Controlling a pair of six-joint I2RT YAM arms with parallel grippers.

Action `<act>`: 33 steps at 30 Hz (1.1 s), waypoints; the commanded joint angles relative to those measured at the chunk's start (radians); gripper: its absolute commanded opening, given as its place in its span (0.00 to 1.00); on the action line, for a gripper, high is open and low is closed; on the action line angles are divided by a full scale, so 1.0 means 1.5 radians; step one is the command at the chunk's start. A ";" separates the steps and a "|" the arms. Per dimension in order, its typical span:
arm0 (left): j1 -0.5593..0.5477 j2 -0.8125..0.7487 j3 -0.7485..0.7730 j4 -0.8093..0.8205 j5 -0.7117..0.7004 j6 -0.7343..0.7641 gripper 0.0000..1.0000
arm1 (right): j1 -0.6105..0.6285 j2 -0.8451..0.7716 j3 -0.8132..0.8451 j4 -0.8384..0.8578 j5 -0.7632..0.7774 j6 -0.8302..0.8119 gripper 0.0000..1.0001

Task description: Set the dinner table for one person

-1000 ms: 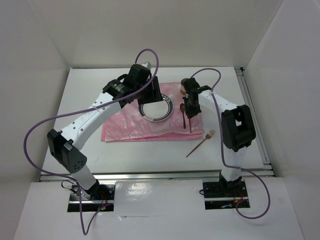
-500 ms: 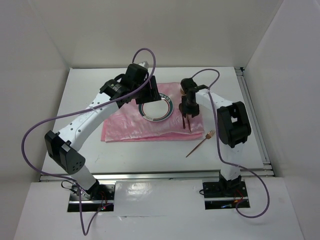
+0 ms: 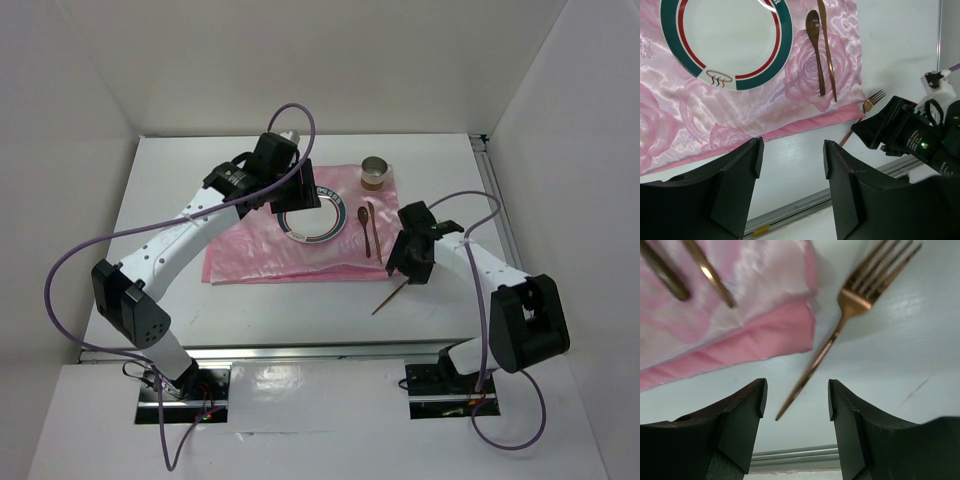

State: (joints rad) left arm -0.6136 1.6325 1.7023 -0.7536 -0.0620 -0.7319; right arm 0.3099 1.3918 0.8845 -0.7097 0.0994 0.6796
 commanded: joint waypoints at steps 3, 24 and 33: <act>0.002 -0.025 -0.011 0.014 0.005 0.020 0.68 | 0.001 0.022 -0.036 0.054 -0.035 0.055 0.63; 0.037 -0.032 0.024 -0.020 0.003 0.027 0.68 | 0.001 -0.101 -0.049 -0.050 0.160 0.142 0.00; 0.095 -0.105 0.005 -0.086 -0.113 -0.058 0.68 | 0.057 0.034 0.273 -0.022 0.086 -0.037 0.00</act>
State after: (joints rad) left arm -0.4900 1.5764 1.7252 -0.8429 -0.1219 -0.7406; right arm 0.3344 1.3392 1.1423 -0.7780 0.2584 0.7013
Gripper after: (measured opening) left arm 0.677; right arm 0.067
